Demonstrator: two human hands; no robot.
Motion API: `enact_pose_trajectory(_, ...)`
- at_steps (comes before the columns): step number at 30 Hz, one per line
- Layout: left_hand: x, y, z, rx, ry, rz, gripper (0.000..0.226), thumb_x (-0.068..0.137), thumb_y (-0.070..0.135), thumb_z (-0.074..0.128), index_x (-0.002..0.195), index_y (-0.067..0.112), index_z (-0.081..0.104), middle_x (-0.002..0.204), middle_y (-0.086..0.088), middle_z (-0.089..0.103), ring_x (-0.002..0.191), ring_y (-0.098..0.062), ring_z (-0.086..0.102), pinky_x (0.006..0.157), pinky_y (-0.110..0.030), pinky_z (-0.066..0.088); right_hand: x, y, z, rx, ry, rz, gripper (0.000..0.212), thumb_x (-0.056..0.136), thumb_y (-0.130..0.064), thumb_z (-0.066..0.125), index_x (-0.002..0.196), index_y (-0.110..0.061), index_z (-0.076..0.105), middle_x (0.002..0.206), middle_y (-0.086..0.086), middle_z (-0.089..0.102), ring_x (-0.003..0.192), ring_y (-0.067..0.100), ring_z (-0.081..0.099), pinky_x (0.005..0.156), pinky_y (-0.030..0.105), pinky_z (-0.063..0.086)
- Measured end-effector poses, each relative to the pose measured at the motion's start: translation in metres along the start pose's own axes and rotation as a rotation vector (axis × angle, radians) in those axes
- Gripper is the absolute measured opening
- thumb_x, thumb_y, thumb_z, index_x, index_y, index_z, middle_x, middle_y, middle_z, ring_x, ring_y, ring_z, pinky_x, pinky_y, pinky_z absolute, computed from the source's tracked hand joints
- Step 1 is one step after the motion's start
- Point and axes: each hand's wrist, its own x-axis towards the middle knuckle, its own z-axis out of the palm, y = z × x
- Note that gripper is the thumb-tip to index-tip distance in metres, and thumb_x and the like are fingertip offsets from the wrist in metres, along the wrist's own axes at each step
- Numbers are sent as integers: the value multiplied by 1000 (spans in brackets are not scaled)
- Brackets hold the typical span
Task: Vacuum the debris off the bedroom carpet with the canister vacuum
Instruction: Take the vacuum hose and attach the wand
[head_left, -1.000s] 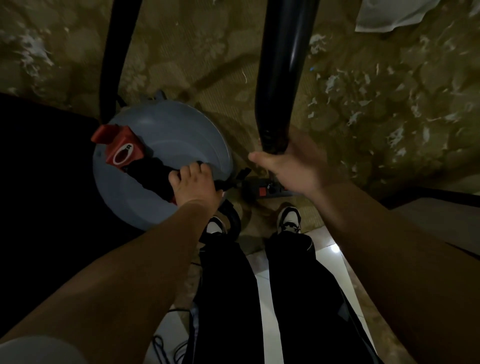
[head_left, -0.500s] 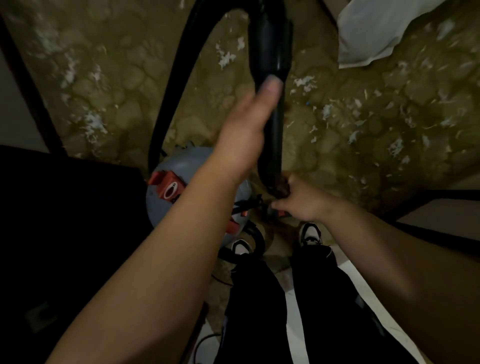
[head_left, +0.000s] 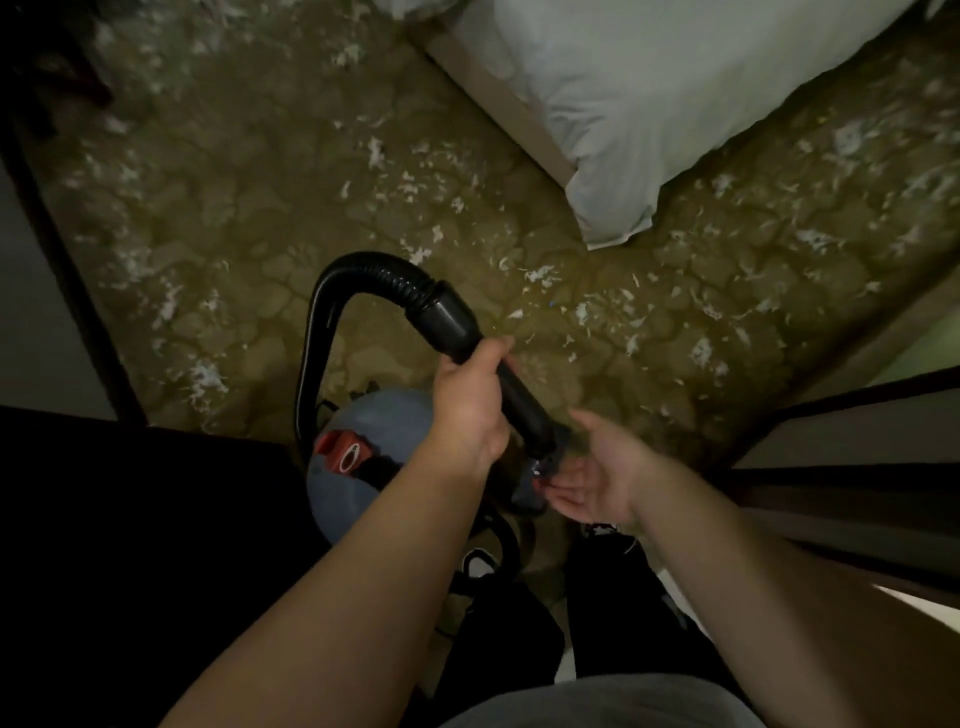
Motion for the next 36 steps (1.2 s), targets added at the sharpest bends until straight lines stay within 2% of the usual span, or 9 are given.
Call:
enact_pose_trajectory(4, -26, 9, 9, -33, -70, -26, 32, 87, 20, 77, 114, 14, 61, 90, -4, 62, 91, -20, 63, 89, -40, 53, -6, 0, 24, 473, -182, -121, 42, 110, -38, 49, 110, -2, 69, 97, 22, 72, 102, 32, 70, 110, 41, 53)
enact_pose_trajectory(8, -55, 32, 11, 480, -63, -130, 40, 93, 50, 66, 111, 14, 66, 109, -5, 71, 97, -21, 66, 97, -39, 49, -4, -27, 16, 623, -105, -170, 23, 107, -25, 57, 106, -3, 64, 91, 18, 64, 78, 25, 64, 55, 31, 62)
enact_pose_trajectory(10, -70, 42, 10, 890, -13, -38, 42, 96, 54, 59, 96, 13, 69, 95, -3, 74, 84, -19, 68, 84, -35, 53, -6, -39, 1, 632, -71, -168, 20, 105, -21, 61, 112, -2, 64, 93, 19, 65, 80, 27, 66, 44, 35, 61)
enact_pose_trajectory(14, -98, 62, 17, 1163, 104, 658, 31, 95, 39, 62, 76, 14, 65, 66, -4, 64, 59, -15, 59, 56, -32, 49, -29, -65, -20, 536, -66, -192, 20, 103, -18, 66, 102, 1, 61, 94, 19, 66, 81, 29, 68, 47, 37, 60)
enact_pose_trajectory(17, -95, 70, 35, 1632, 164, 1204, 30, 86, 44, 69, 106, 23, 63, 100, 4, 59, 93, -18, 55, 81, -34, 48, -40, -84, -34, 405, -16, -188, 20, 103, -18, 68, 108, -1, 59, 108, 22, 66, 95, 31, 70, 66, 38, 66)
enact_pose_trajectory(19, -75, 67, 49, 2050, 92, 949, 51, 83, 55, 65, 124, 27, 57, 114, 3, 57, 108, -23, 53, 99, -43, 44, -46, -97, -44, 306, 32, -188, 19, 102, -18, 69, 110, -4, 59, 117, 22, 64, 104, 33, 68, 72, 41, 66)
enact_pose_trajectory(23, -54, 54, 66, 2108, -207, 192, 28, 87, 51, 62, 94, 24, 67, 83, 2, 66, 75, -17, 65, 70, -33, 57, -58, -115, -62, 184, 73, -227, 19, 101, -21, 70, 112, -8, 60, 119, 19, 64, 108, 31, 68, 70, 38, 61)
enact_pose_trajectory(32, -64, -42, 91, 1419, -217, 57, 43, 91, 54, 61, 91, 12, 69, 70, -3, 67, 61, -20, 64, 59, -31, 48, -61, -119, -107, -64, -56, -320, 37, 103, -26, 63, 137, -14, 59, 137, 3, 67, 105, 15, 64, 104, 35, 41)
enact_pose_trajectory(36, -65, -79, 111, 1169, -167, -48, 46, 91, 53, 59, 95, 9, 69, 80, -7, 71, 70, -23, 70, 68, -35, 56, -54, -112, -135, -271, -37, -324, 64, 105, -42, 57, 161, -17, 40, 163, 7, 46, 145, 26, 47, 122, 47, 28)
